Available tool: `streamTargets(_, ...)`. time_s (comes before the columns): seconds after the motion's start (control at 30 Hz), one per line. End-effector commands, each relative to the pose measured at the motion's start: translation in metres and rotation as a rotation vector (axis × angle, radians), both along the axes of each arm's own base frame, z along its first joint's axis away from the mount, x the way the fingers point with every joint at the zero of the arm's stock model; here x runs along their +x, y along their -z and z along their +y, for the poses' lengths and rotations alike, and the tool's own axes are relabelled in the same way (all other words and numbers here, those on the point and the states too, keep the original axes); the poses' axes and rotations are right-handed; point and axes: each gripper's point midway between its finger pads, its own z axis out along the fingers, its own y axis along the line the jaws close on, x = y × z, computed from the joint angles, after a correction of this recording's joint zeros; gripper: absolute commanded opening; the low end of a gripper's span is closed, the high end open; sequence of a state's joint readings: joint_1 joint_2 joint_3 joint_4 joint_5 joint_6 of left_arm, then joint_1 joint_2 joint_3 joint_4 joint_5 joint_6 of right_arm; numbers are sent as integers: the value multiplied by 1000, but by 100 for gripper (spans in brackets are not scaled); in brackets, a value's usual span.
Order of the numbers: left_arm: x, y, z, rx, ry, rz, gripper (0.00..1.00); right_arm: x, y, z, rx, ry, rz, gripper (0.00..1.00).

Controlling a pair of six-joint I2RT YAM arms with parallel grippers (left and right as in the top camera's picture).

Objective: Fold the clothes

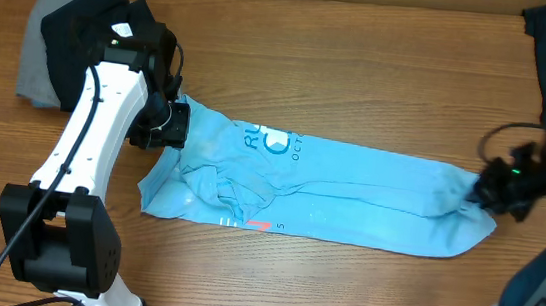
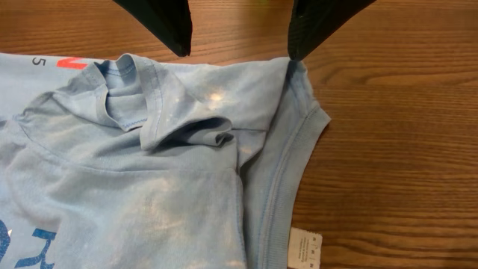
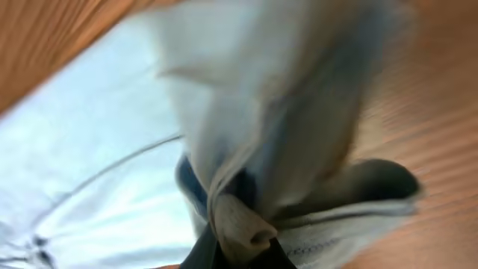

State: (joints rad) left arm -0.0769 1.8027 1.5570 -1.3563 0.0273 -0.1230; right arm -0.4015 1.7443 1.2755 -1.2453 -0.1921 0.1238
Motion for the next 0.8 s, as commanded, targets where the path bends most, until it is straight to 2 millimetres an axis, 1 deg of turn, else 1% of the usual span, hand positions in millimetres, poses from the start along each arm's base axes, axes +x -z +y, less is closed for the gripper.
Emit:
streamTargets(0.0, 5, -8, -3, -21, 16, -31, 45, 7, 0, 21, -123, -58, 32, 4)
streamTargets(0.03, 5, -8, -3, -21, 16, -31, 45, 8, 1, 31, -136, -75, 37, 5)
streamTargets(0.07, 5, -8, -3, -22, 16, -30, 45, 9, 1, 40, -145, -96, 39, 9)
streamTargets(0.13, 5, -8, -4, -26, 16, -29, 45, 11, 1, 60, -150, -161, 35, 31)
streamTargets(0.17, 5, -8, -4, -28, 16, -28, 45, 12, 1, 67, -152, -176, 35, 34)
streamTargets(0.23, 4, -8, -4, -28, 16, -26, 45, 13, -1, 74, -157, -174, 34, 34)
streamTargets(0.27, 4, -8, -4, -28, 16, -26, 45, 14, -1, 75, -158, -173, 29, 34)
streamTargets(0.4, 4, -8, -4, -28, 17, -26, 45, 18, -6, 63, -158, -129, 11, 34)
streamTargets(0.53, 5, -8, -4, -28, 16, -27, 45, 17, -7, 42, -164, -66, 10, 34)
streamTargets(0.6, 5, -8, -4, -30, 16, -28, 45, 16, -4, 30, -164, -26, 8, 44)
streamTargets(0.63, 5, -8, -5, -31, 16, -27, 45, 14, -2, 25, -164, -8, 10, 53)
streamTargets(0.67, 5, -8, -5, -32, 16, -28, 45, 12, 0, 21, -159, -1, 14, 58)
streamTargets(0.73, 5, -8, -5, -32, 16, -27, 45, 4, 5, 15, -150, -2, 32, 64)
streamTargets(0.77, 5, -8, -5, -32, 16, -27, 45, 0, 9, 13, -147, -5, 42, 66)
